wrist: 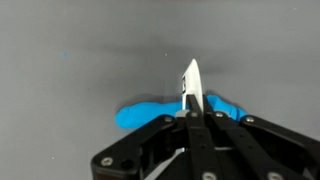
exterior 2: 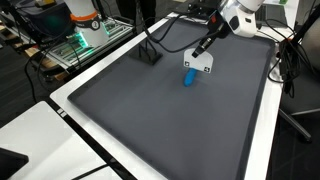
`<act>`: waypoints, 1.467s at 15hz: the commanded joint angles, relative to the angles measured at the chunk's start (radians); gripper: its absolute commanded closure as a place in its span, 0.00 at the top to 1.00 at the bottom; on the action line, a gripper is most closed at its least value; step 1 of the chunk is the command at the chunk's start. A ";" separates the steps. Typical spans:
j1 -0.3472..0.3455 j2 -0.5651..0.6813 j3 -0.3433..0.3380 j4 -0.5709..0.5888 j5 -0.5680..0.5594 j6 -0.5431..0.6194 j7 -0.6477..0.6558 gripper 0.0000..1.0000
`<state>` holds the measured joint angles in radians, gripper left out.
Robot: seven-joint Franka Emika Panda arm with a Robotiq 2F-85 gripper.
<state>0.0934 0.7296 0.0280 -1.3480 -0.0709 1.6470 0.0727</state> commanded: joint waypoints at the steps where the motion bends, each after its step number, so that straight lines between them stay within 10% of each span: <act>1: 0.005 0.001 -0.006 -0.028 -0.007 0.026 0.003 0.01; 22: 0.007 0.054 0.000 -0.013 -0.023 -0.042 -0.058 0.01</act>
<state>0.1013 0.7537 0.0273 -1.3625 -0.0851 1.6480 0.0415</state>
